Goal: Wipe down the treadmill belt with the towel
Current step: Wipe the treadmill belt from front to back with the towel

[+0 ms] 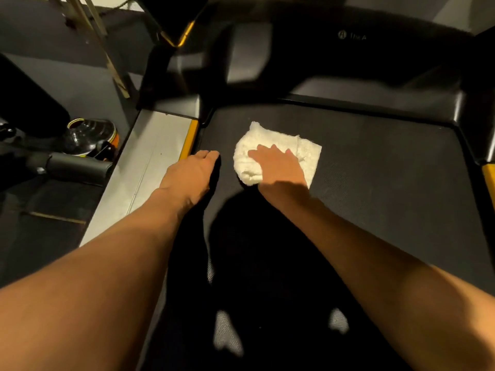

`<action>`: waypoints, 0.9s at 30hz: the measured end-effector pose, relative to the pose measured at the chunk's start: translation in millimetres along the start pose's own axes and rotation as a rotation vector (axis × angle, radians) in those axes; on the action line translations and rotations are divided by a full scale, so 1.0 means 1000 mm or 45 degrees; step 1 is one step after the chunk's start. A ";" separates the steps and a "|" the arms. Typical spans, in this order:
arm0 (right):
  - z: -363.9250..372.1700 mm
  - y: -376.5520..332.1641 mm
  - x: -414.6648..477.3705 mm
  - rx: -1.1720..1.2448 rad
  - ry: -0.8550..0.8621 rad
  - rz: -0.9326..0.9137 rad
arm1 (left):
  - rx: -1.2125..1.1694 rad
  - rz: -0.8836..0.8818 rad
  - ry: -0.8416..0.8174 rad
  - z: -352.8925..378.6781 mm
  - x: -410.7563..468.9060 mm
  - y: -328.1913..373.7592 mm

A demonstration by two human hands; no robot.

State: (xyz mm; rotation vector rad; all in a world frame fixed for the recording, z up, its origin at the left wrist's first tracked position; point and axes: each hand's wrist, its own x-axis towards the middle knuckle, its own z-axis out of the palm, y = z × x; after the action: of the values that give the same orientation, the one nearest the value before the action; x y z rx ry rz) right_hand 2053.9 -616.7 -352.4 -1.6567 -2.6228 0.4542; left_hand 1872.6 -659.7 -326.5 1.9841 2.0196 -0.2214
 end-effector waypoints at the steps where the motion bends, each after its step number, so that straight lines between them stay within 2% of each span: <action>1: 0.000 -0.001 0.009 -0.006 0.008 0.027 | -0.011 -0.001 0.003 0.000 -0.002 -0.003; 3: 0.004 -0.015 0.010 -0.026 -0.030 -0.027 | -0.021 0.010 0.025 -0.002 -0.005 -0.005; 7: 0.031 -0.048 -0.017 -0.022 -0.062 -0.381 | -0.079 -0.030 0.042 -0.011 -0.008 0.001; 9: 0.028 -0.042 0.000 -0.104 -0.135 -0.325 | -0.093 -0.031 0.063 -0.010 -0.009 -0.001; 12: 0.014 -0.026 0.025 -0.091 -0.012 -0.113 | -0.145 0.013 0.045 -0.002 -0.010 -0.009; 14: 0.012 -0.029 0.029 -0.030 -0.049 -0.093 | -0.211 -0.024 0.047 0.002 -0.013 -0.012; 16: 0.020 -0.042 0.011 -0.029 -0.129 -0.150 | -0.274 -0.085 0.080 0.002 -0.014 -0.012; 21: 0.043 -0.056 -0.052 0.056 0.035 -0.519 | -0.333 -0.158 0.083 0.002 -0.018 -0.015; 22: 0.038 -0.053 -0.043 0.031 0.023 -0.473 | -0.344 -0.154 0.085 0.002 -0.019 -0.016; 24: 0.025 -0.042 -0.009 -0.085 -0.078 -0.218 | -0.354 -0.117 0.096 0.004 -0.019 -0.015; 27: 0.013 -0.032 0.012 -0.134 -0.008 -0.061 | -0.337 -0.076 0.076 0.004 -0.020 -0.010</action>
State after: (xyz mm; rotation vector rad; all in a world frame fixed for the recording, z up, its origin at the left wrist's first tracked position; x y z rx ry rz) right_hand 2018.3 -621.9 -358.3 -1.6175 -2.7289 0.3266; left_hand 1863.1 -680.7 -324.8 1.7881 2.0268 0.0904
